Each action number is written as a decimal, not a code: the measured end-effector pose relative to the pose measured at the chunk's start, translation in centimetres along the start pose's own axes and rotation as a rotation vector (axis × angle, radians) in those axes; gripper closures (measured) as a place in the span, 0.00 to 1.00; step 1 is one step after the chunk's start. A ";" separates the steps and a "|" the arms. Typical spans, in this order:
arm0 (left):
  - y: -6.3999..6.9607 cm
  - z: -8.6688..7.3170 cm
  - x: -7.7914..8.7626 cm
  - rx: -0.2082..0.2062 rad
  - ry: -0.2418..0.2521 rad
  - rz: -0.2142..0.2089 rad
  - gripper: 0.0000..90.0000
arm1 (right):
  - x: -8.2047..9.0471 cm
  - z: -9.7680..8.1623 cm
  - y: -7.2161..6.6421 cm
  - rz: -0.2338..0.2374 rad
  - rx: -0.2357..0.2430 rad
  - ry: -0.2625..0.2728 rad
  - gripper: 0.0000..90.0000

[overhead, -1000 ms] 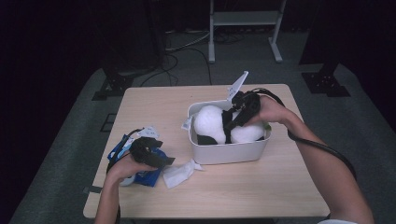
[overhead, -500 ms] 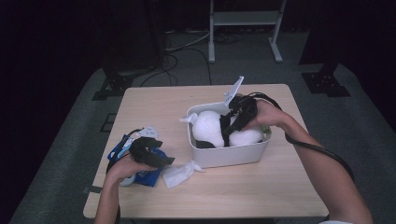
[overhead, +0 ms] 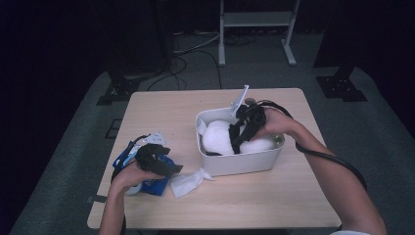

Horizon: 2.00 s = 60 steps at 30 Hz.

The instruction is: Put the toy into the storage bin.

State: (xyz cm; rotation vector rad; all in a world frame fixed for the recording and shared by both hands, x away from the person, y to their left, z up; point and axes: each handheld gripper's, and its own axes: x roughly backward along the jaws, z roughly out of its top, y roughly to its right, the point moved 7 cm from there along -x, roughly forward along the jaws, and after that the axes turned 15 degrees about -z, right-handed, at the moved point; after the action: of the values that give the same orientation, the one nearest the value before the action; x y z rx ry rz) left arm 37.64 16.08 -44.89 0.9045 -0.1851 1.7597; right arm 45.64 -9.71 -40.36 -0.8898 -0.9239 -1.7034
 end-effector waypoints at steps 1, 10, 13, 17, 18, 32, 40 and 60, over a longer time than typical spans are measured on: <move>0.0 0.0 0.0 0.002 0.003 -0.001 0.10 | -0.1 0.0 0.0 0.001 -0.003 -0.003 0.36; 0.0 0.0 -0.1 0.007 0.003 -0.003 0.10 | -0.4 -0.1 0.4 -0.001 -0.046 0.001 0.38; 0.0 0.0 -0.2 -0.001 -0.005 -0.003 0.10 | 0.4 0.1 0.6 -0.004 -0.057 0.028 0.38; 0.1 0.0 -0.3 -0.003 -0.006 -0.007 0.10 | 1.2 -0.1 0.7 -0.008 -0.072 0.034 0.37; 0.1 0.0 -0.3 -0.001 -0.006 -0.007 0.10 | 1.4 -0.2 0.8 -0.009 -0.076 0.041 0.37; 0.0 -0.3 -0.8 0.008 -0.017 -0.016 0.10 | 4.3 -1.7 1.2 -0.023 -0.172 0.139 0.34; 0.1 -0.2 -0.9 0.003 -0.021 -0.017 0.10 | 5.7 -3.0 1.3 -0.036 -0.212 0.169 0.32; 0.0 -0.3 -1.0 0.014 -0.017 -0.014 0.10 | 8.9 -5.7 1.4 -0.078 -0.271 0.211 0.31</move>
State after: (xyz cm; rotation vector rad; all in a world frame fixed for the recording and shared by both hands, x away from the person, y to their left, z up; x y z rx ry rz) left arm 37.57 15.48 -45.76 0.9292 -0.1775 1.7425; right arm 43.79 -18.64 -34.81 -0.8363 -0.6023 -1.9798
